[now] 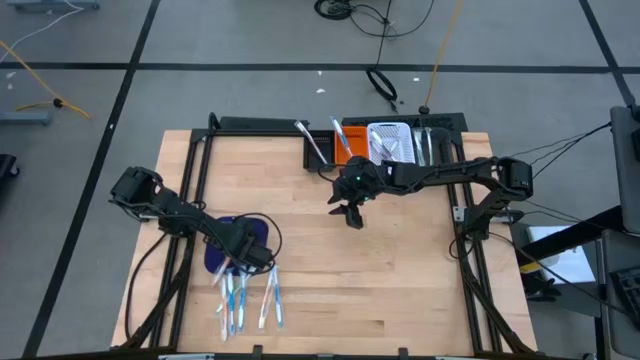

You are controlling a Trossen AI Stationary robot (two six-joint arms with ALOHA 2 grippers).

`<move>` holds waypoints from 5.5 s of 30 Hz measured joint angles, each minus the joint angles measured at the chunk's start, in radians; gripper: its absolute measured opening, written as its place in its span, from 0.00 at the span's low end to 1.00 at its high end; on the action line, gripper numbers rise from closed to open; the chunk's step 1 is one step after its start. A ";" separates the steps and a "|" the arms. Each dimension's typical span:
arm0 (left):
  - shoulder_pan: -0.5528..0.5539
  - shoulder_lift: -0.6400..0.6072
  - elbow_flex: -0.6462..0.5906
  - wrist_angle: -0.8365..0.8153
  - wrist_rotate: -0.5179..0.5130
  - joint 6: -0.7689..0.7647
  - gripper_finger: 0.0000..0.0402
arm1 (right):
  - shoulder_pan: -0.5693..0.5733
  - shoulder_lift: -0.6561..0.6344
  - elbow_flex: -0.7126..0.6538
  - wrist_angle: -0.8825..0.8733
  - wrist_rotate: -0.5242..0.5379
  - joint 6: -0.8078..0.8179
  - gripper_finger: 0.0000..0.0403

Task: Pick & Place Toothbrushes
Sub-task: Put the orange toothbrush into the black bin

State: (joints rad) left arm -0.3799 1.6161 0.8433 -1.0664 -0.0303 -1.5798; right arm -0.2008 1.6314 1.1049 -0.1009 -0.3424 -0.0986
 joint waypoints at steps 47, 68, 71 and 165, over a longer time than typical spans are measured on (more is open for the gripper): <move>0.121 -0.129 0.358 0.556 -0.878 1.043 0.00 | 0.071 0.000 0.000 0.373 -0.009 0.060 0.38; 0.145 -0.129 0.358 0.704 -0.860 1.198 0.00 | 0.068 0.000 -0.016 0.455 -0.018 0.071 0.38; 0.140 -0.129 0.358 0.705 -0.859 1.212 0.00 | 0.062 -0.001 -0.044 0.465 0.008 0.072 0.38; 0.166 -0.209 0.313 0.433 -0.754 1.087 0.39 | -0.365 0.201 0.234 0.014 0.076 0.166 0.02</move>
State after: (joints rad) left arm -0.2134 1.4071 1.1564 -0.6331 -0.7841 -0.4932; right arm -0.5655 1.8324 1.3387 -0.0871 -0.2668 0.0677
